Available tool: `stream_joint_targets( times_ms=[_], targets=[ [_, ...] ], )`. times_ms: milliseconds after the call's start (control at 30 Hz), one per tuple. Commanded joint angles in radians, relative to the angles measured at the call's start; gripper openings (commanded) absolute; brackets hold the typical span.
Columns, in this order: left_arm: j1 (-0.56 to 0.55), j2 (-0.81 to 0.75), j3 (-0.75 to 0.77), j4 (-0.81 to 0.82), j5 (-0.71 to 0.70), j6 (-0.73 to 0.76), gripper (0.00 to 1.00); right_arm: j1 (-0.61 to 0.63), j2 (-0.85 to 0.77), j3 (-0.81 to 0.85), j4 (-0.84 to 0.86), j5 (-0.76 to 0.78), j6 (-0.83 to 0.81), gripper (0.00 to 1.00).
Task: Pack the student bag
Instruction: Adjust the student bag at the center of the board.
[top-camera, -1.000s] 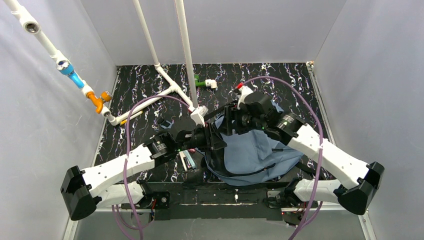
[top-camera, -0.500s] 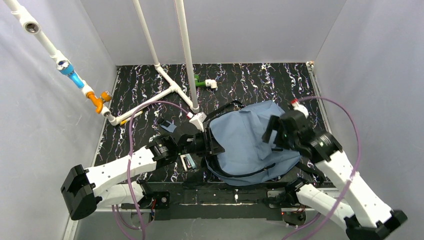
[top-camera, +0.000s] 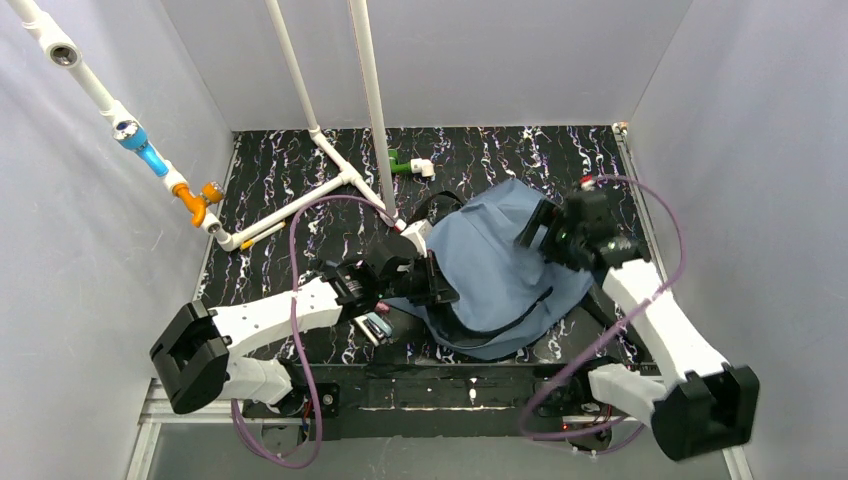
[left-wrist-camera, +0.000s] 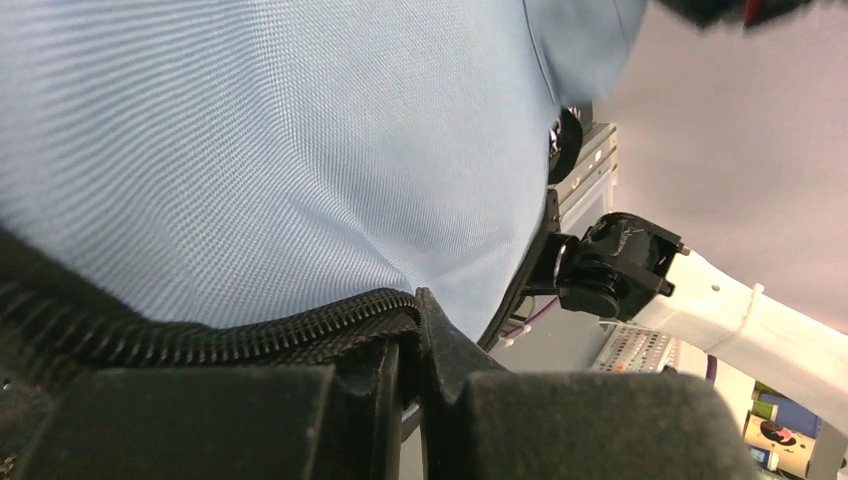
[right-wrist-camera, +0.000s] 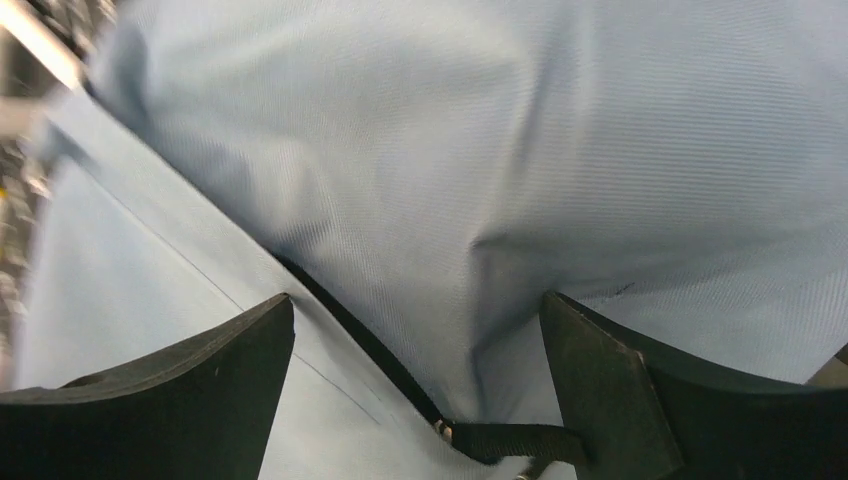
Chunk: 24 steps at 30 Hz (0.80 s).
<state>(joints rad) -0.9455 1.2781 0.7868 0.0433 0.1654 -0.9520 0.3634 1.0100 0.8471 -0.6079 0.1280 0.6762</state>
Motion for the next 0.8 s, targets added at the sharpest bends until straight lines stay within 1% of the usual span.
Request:
stream_joint_targets(
  times_ms=[0,33,67,133,167,233,300,367,433,500,533,600,667,700,767],
  targets=[
    [-0.004,0.007,0.056,0.015,-0.008,0.012,0.0,-0.288,0.191,0.139,0.333,-0.465,-0.135,0.99],
    [-0.003,0.015,0.067,0.015,-0.017,0.017,0.0,-0.335,0.249,0.176,0.305,-0.563,-0.163,0.98],
    [-0.003,0.024,0.077,0.015,-0.026,0.024,0.0,-0.35,0.291,0.224,0.224,-0.603,-0.222,0.98],
    [0.001,0.048,0.094,0.015,-0.023,0.033,0.0,-0.353,0.285,0.266,0.088,-0.533,-0.317,0.98],
    [0.003,0.058,0.1,0.015,-0.015,0.034,0.0,-0.353,0.234,0.259,0.048,-0.471,-0.344,0.98],
    [0.007,0.065,0.101,0.015,-0.004,0.032,0.0,-0.353,0.156,0.224,-0.014,-0.406,-0.368,0.98],
    [0.01,0.06,0.099,0.017,0.005,0.028,0.0,-0.392,0.08,0.158,-0.031,-0.415,-0.324,0.98],
    [0.013,0.048,0.099,0.018,0.023,0.026,0.0,-0.402,-0.01,0.054,0.006,-0.449,-0.209,0.98],
    [0.016,0.034,0.103,0.018,0.043,0.013,0.0,-0.403,-0.109,-0.048,0.024,-0.404,-0.122,0.97],
    [0.017,0.026,0.114,0.019,0.063,-0.003,0.0,-0.405,-0.209,-0.105,0.016,-0.309,-0.057,0.72],
    [0.016,0.026,0.12,0.02,0.072,-0.008,0.0,-0.405,-0.26,-0.135,0.031,-0.283,-0.031,0.66],
    [0.017,0.025,0.135,0.018,0.084,-0.011,0.0,-0.405,-0.308,-0.157,0.032,-0.24,-0.004,0.65],
    [0.017,0.023,0.138,0.018,0.083,-0.011,0.0,-0.406,-0.304,-0.16,0.02,-0.224,-0.001,0.55],
    [0.017,0.023,0.138,0.018,0.082,-0.011,0.0,-0.406,-0.295,-0.162,0.016,-0.215,-0.001,0.45],
    [0.017,0.018,0.138,0.018,0.077,-0.011,0.0,-0.408,-0.275,-0.169,0.023,-0.209,-0.007,0.42]
  ],
)
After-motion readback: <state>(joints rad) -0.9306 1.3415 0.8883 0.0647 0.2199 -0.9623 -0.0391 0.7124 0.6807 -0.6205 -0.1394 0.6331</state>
